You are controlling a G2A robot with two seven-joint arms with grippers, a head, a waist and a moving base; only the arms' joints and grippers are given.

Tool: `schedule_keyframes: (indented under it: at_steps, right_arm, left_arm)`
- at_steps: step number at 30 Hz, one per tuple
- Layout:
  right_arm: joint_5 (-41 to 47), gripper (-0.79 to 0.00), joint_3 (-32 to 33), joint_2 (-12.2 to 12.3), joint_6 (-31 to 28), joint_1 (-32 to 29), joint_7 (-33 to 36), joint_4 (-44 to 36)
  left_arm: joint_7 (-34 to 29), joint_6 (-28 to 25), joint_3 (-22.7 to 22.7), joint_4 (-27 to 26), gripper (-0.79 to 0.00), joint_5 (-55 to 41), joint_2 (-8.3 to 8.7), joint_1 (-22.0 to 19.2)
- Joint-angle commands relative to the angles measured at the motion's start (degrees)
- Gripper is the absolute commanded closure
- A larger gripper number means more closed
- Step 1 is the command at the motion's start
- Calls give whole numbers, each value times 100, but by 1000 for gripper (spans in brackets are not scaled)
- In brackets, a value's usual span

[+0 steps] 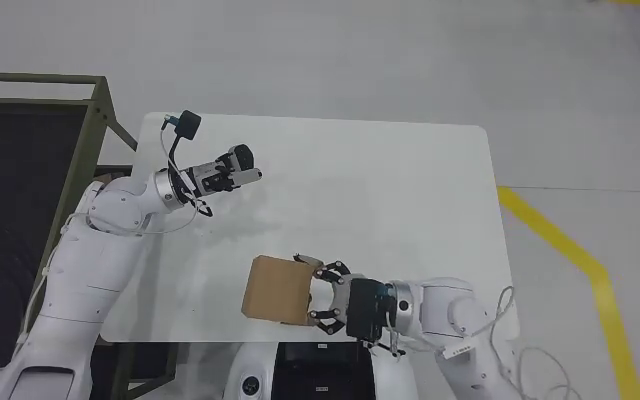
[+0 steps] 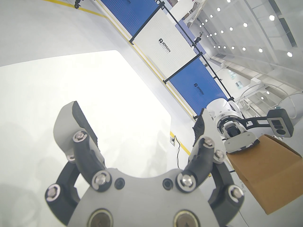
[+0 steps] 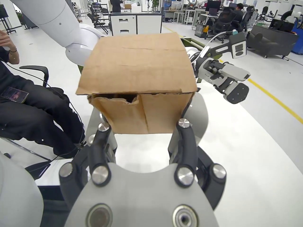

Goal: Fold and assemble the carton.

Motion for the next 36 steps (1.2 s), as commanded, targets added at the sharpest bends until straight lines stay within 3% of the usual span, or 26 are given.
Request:
schedule_keyframes:
  at_steps: [1, 9, 15, 21, 33, 34, 35, 36]
  right_arm:
    - [-135, 0, -15, 14, -261, 165, -151, 321]
    - [-1600, 0, -398, 120, -333, 510, -747, 1339]
    - [-2112, 0, -688, 104, 241, 770, -1037, 2216]
    - [-2199, 0, -909, 65, 564, 1128, -1376, 2942]
    - [-1949, 0, -1126, 10, 649, 1717, -1701, 4008]
    - [-1950, -43, -1146, 8, 645, 1750, -1672, 4058]
    - [-1934, -252, -1168, 5, 635, 1778, -1648, 4091]
    - [-1910, -409, -1187, 1, 629, 1800, -1635, 4114]
  left_arm:
    - [0, 0, 0, 0, -785, 0, 0, 0]
    - [0, 0, 0, 0, -785, 0, 0, 0]
    - [0, 0, 0, 0, -785, 0, 0, 0]
    - [0, 0, 0, 0, -785, 0, 0, 0]
    - [0, 0, 0, 0, -785, 0, 0, 0]
    - [0, 0, 0, 0, -785, 0, 0, 0]
    - [0, 0, 0, 0, -785, 0, 0, 0]
    - [0, 0, 0, 0, -785, 0, 0, 0]
